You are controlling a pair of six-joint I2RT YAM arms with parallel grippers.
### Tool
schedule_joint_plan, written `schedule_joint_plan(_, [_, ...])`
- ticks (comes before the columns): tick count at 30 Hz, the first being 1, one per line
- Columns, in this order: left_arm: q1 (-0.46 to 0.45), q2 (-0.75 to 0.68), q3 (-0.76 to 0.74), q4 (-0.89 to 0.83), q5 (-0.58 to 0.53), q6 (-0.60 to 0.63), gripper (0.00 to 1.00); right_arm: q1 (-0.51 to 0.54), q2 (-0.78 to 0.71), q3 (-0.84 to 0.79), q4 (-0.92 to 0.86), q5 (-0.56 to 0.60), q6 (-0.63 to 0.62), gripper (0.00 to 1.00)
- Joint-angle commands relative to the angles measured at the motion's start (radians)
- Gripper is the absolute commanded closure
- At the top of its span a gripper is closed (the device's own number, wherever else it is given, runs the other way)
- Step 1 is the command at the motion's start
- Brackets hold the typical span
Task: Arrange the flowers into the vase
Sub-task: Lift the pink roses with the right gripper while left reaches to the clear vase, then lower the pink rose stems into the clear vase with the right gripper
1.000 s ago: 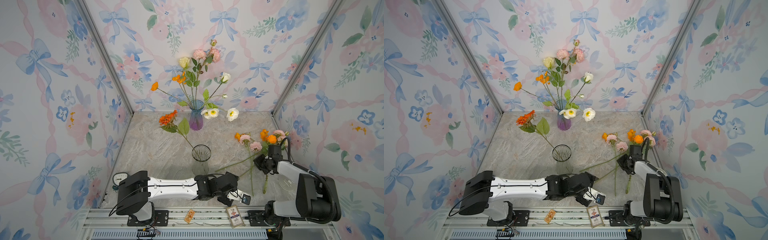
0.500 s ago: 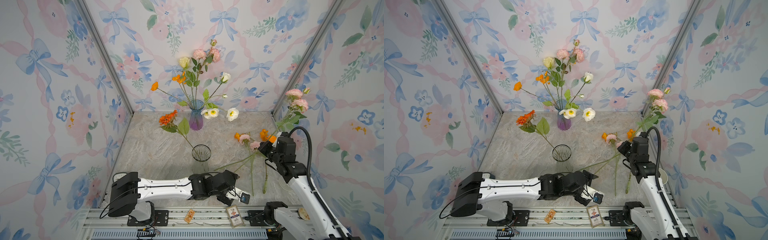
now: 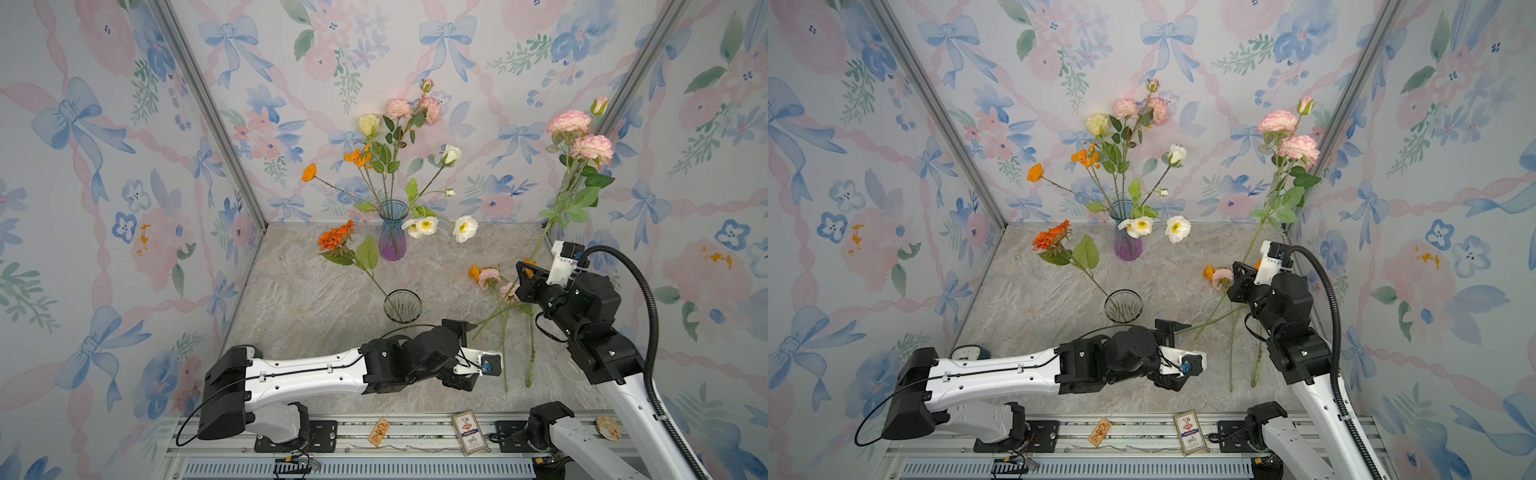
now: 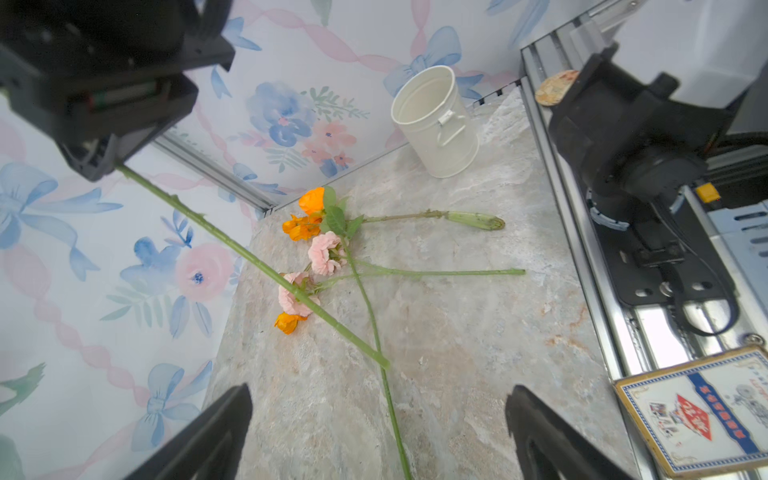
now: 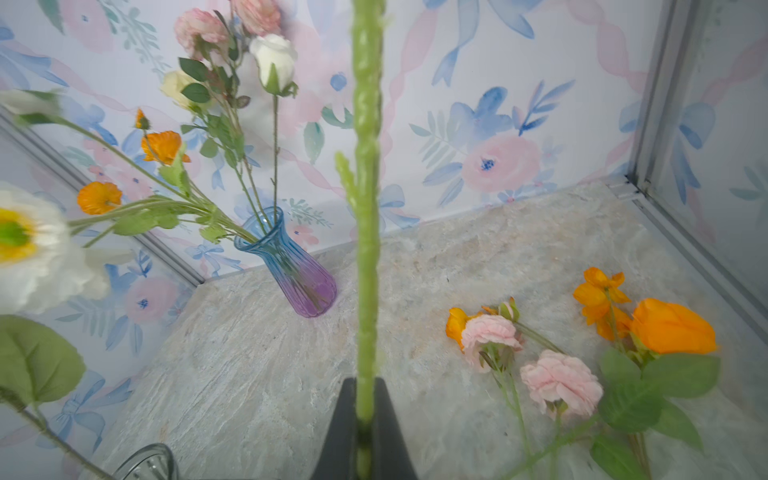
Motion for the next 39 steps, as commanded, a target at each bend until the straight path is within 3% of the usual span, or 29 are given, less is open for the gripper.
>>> schedule_joint_plan(1, [0.015, -0.117, -0.037, 0.062, -0.104, -0.183, 0.02, 0.047, -0.028, 0.045, 0.135, -0.074, -0.102, 1.00])
schedule_joint_plan(6, [0.054, -0.281, -0.115, 0.070, -0.228, -0.348, 0.02, 0.116, -0.020, 0.050, 0.275, -0.156, -0.143, 1.00])
schedule_joint_plan(13, [0.130, -0.501, -0.271, 0.071, -0.249, -0.524, 0.02, 0.261, 0.089, 0.102, 0.482, -0.282, -0.186, 1.00])
schedule_joint_plan(27, [0.141, -0.596, -0.352, 0.065, -0.316, -0.581, 0.02, 0.457, 0.385, 0.173, 0.700, -0.364, -0.212, 1.00])
schedule_joint_plan(39, [0.142, -0.614, -0.351, 0.046, -0.327, -0.579, 0.02, 0.519, 0.526, 0.147, 0.646, -0.360, -0.263, 1.00])
